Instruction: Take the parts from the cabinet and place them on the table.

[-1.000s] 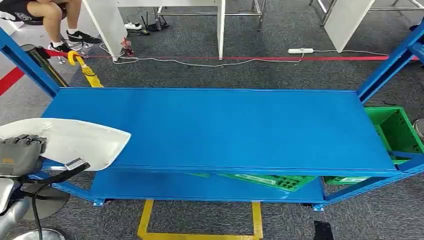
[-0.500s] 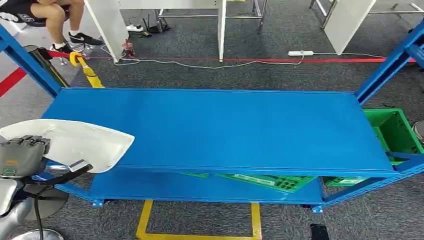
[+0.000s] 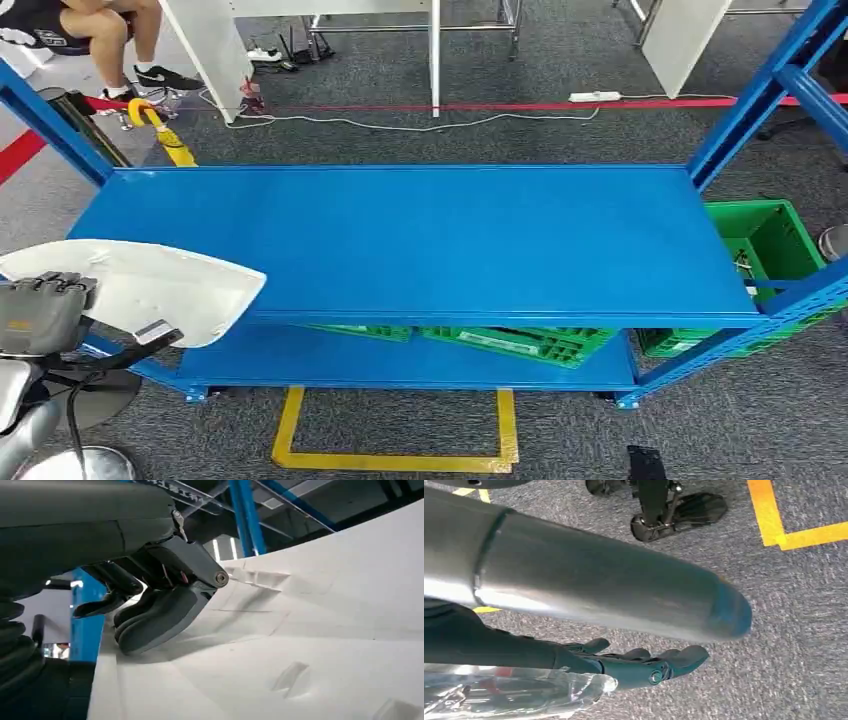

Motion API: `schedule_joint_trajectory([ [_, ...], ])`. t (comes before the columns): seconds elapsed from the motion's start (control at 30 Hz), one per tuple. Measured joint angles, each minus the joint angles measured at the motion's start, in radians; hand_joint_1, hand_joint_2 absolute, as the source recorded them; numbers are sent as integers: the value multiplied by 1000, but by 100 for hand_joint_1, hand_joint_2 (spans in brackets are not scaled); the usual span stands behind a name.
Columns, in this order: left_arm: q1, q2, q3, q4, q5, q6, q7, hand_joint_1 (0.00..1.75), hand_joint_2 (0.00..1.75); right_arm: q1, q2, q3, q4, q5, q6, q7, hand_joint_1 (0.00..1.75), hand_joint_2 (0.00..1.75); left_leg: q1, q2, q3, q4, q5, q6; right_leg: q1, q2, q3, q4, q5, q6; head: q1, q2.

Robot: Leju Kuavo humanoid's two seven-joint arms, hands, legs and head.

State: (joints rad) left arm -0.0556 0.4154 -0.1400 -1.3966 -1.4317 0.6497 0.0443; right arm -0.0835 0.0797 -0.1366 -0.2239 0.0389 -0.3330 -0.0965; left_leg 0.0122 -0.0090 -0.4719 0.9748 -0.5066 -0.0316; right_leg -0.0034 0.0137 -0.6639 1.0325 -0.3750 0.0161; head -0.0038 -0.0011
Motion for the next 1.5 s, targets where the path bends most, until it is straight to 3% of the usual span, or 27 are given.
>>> schedule_joint_trajectory([
  [0.07,0,0,2,-2,0,0,0,175,175,1,0,0,0,0,0,0,0,0,-3,-2,-15,0,8,4,-2,0,-2,-5,18,13,1,0],
  [0.13,2,0,3,-2,0,0,0,175,175,4,0,0,0,-4,5,-2,0,0,-4,-2,-26,0,23,20,-4,1,-3,-16,36,28,0,0],
  [0.17,0,0,3,-2,0,0,0,175,175,6,0,0,1,-6,6,-3,0,0,1,3,-33,-3,35,28,-7,0,-12,-8,18,32,0,0],
  [0.2,0,0,3,-2,0,0,0,175,175,7,0,0,1,-10,7,-5,0,0,1,4,-44,-3,43,37,-6,-4,-31,28,-37,35,4,0],
  [0.27,2,0,3,-3,0,0,0,175,175,7,1,0,1,-13,11,-8,0,0,-1,5,-68,-1,63,44,-7,-6,-74,186,-148,43,3,0],
  [0.33,5,-2,3,-3,0,0,0,175,175,7,1,0,2,-14,15,-8,0,0,-4,5,-94,0,83,43,-6,-6,-95,307,-190,46,3,0],
  [0.4,6,-2,3,-3,0,-1,0,175,175,8,1,-1,2,-16,18,-8,0,0,-5,5,-116,1,100,40,-5,-5,-28,247,-136,43,3,0],
  [0.47,6,-2,3,-3,0,-1,0,175,175,5,1,-2,2,-18,19,-8,0,0,-5,5,-131,2,114,33,-6,-6,101,68,-90,36,3,0],
  [0.5,7,-2,4,-3,0,-1,0,175,175,1,1,-2,2,-18,20,-8,0,0,-7,5,-137,4,121,26,-4,-5,149,-15,-131,32,3,0],
  [0.53,5,-1,5,-4,0,-1,0,175,175,0,1,-2,2,-18,21,-9,0,0,-8,6,-139,4,129,21,-1,-3,164,-29,-127,27,0,0],
  [0.63,5,0,5,-5,0,-1,0,175,175,2,1,-2,2,-18,21,-8,0,0,-4,5,-142,-1,151,0,4,-3,134,-29,-112,8,4,0],
  [0.67,6,0,5,-5,0,0,0,175,175,1,2,-3,2,-18,21,-9,0,0,-1,5,-148,3,143,-5,-4,-6,131,-34,-99,-3,5,0],
  [0.7,6,1,5,-5,0,-1,0,175,175,-1,1,-3,2,-19,21,-8,0,0,-1,5,-165,29,89,-10,-3,-8,124,-35,-88,-13,1,0],
  [0.77,6,1,6,-5,0,-1,0,175,175,-1,1,-4,2,-19,19,-9,0,0,1,5,-208,170,-32,-19,-4,-9,95,-35,-62,-16,1,0],
  [0.8,7,0,6,-4,0,-1,0,175,175,0,1,-3,2,-19,20,-9,0,0,1,5,-231,260,-74,-23,-4,-9,77,-34,-50,-15,1,0],
  [0.83,8,0,6,-4,0,-1,0,175,175,1,1,-4,2,-19,20,-9,0,0,1,5,-238,310,-82,-24,-4,-9,64,-33,-40,-14,0,0],
  [0.9,8,0,6,-4,0,-1,0,175,175,1,1,-5,2,-19,18,-9,0,0,3,5,-199,299,-23,-27,-6,-10,34,-33,-16,-10,0,0],
  [0.97,8,0,6,-5,0,-1,0,175,175,0,1,-6,2,-18,10,-13,0,0,9,5,-91,158,37,-33,-10,-10,10,-29,5,0,1,0],
  [1.03,5,1,6,-7,0,-1,0,175,175,-1,1,-6,2,-10,-9,-17,0,0,9,1,28,-14,-10,-31,-5,-6,-7,-17,18,15,0,0],
  [1.07,7,0,6,-7,0,-2,0,175,175,-2,1,-6,2,-7,-19,-24,0,0,7,1,17,-9,-13,-11,-4,-6,-8,-20,33,22,4,0],
  [1.17,22,-2,8,-13,0,-2,1,175,175,5,1,-7,4,19,-67,-45,0,0,6,7,-9,-8,12,19,-11,-6,-17,-33,59,39,-1,0],
  [1.23,31,-3,11,-22,0,-3,2,175,175,7,2,-6,5,34,-82,-42,0,0,5,8,-32,-8,35,33,-11,-8,-45,37,-52,45,5,0],
  [1.3,44,-3,17,-29,0,-3,4,175,175,1,3,-3,6,45,-87,-36,0,0,-1,8,-65,-6,61,38,-11,-8,-85,212,-167,50,6,0],
  [1.33,49,-3,19,-31,0,-3,5,175,175,-1,3,-2,6,49,-86,-34,0,0,-4,8,-81,-6,72,39,-10,-8,-93,278,-188,49,7,0],
  [1.4,64,-3,25,-35,0,-3,5,175,175,-2,3,2,6,57,-84,-27,0,0,-8,9,-109,-5,94,38,-6,-8,-55,292,-148,43,7,0],
  [1.47,79,-2,39,-43,2,-3,6,175,175,-4,3,4,6,66,-78,-24,0,0,-10,8,-133,-5,115,34,-2,-8,58,157,-89,30,7,0],
  [1.5,86,-1,47,-48,3,-3,6,175,175,-8,3,5,6,69,-74,-22,0,0,-11,8,-140,-3,125,30,2,-6,137,47,-105,19,6,0],
])
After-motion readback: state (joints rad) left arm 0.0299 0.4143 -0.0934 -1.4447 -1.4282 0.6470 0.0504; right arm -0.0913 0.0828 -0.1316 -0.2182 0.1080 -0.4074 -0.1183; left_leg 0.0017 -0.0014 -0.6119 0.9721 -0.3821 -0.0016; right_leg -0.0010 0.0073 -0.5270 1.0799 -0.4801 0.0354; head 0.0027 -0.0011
